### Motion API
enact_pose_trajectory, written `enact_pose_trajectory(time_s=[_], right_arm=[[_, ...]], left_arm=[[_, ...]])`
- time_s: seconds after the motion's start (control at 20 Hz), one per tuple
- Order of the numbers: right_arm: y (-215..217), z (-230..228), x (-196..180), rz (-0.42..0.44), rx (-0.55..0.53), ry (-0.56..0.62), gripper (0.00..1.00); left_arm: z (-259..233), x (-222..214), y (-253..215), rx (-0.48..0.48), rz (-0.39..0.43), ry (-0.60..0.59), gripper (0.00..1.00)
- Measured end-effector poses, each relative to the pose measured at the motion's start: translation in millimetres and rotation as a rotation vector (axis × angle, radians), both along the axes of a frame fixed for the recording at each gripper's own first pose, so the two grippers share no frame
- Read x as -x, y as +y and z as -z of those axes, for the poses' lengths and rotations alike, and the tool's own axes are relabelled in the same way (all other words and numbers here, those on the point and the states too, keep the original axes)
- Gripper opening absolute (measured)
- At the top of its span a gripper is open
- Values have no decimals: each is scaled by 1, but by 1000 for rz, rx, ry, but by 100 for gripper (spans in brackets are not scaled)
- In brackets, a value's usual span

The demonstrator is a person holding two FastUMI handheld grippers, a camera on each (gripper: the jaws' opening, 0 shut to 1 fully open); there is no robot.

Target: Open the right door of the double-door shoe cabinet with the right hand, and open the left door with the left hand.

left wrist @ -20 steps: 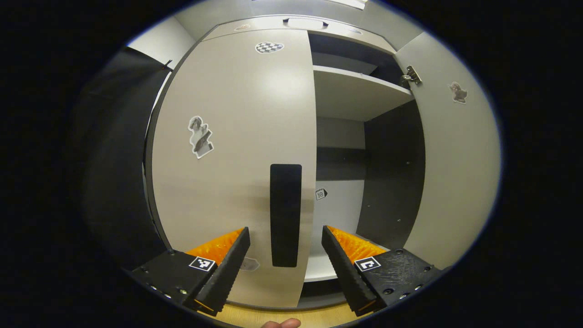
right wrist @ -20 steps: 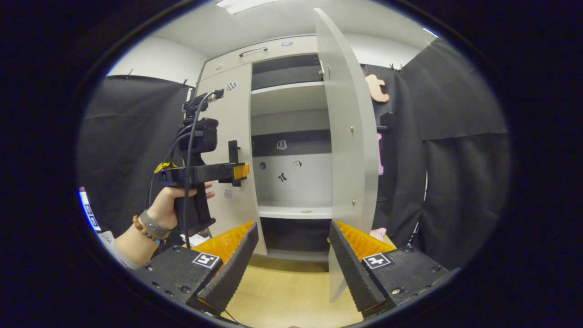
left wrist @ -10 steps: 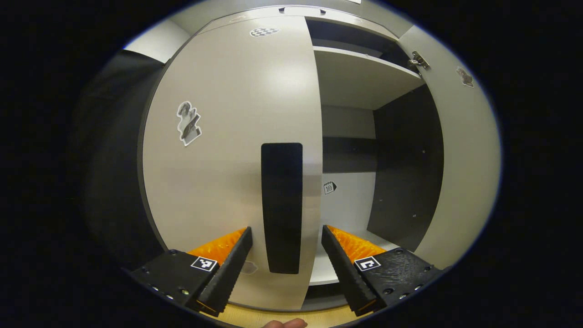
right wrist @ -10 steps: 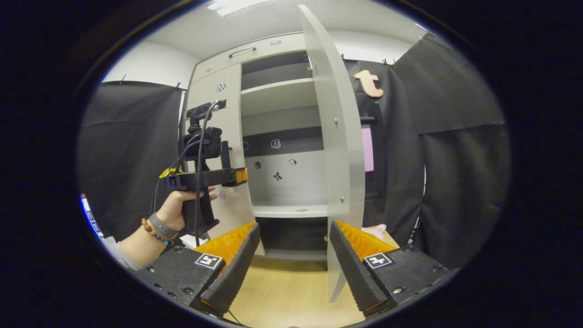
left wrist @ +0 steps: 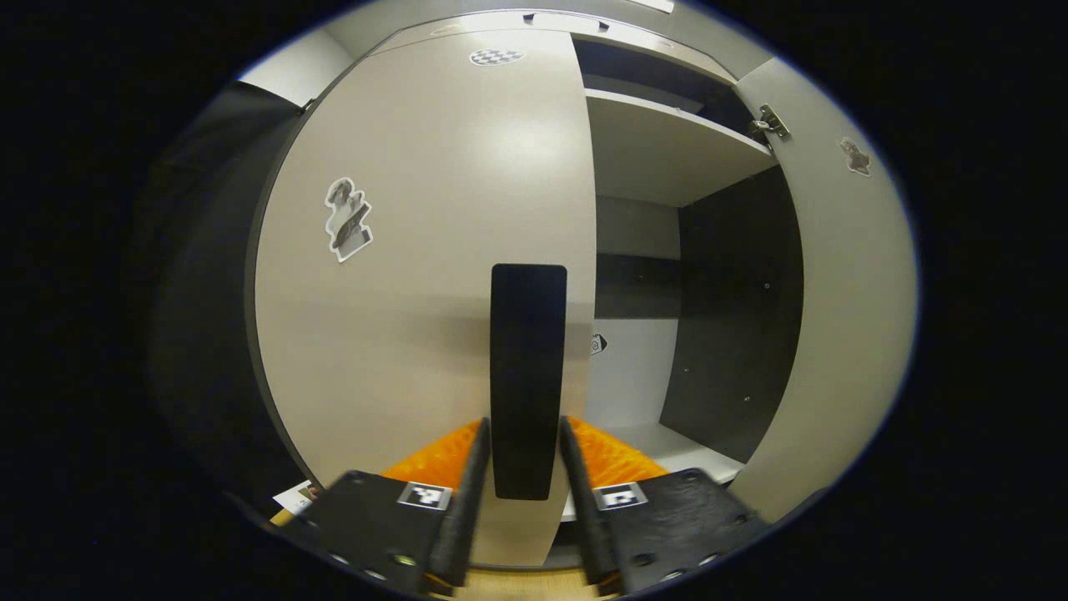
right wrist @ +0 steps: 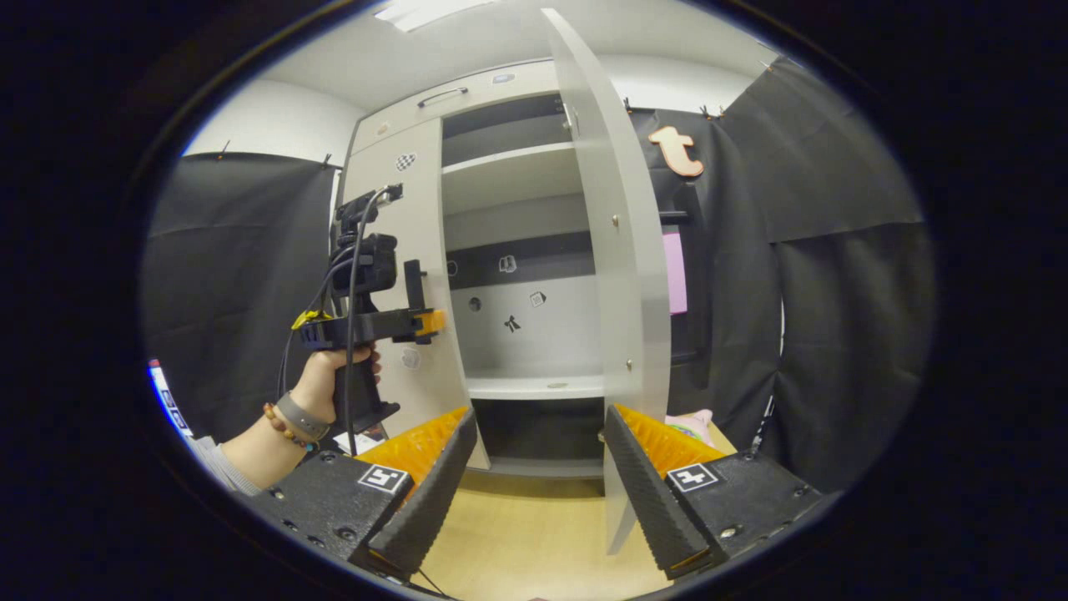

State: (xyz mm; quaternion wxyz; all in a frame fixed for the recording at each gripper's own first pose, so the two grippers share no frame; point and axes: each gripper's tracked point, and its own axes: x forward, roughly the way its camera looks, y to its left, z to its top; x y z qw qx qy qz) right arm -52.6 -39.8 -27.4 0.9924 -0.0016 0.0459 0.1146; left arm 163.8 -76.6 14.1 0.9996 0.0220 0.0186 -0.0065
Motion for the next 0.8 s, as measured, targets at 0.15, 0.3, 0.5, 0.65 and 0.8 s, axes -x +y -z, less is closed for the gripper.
enact_pose_trajectory(time_s=[0.15, 0.3, 0.5, 0.65, 0.8], right_arm=[[2, -1, 1, 1, 11, -3, 96], [2, 0, 2, 7, 15, -2, 98], [2, -2, 2, 13, 6, -8, 96], [5, -1, 3, 8, 1, -7, 96], [8, 0, 4, 5, 0, -6, 96]], left_arm=[[-1, 0, 1, -11, -7, -3, 29], [1, 2, 1, -23, -14, 1, 22], [0, 12, 1, -19, 3, 1, 22], [0, 24, 2, -36, 5, 8, 22], [-1, 40, 4, -29, 23, 9, 22]])
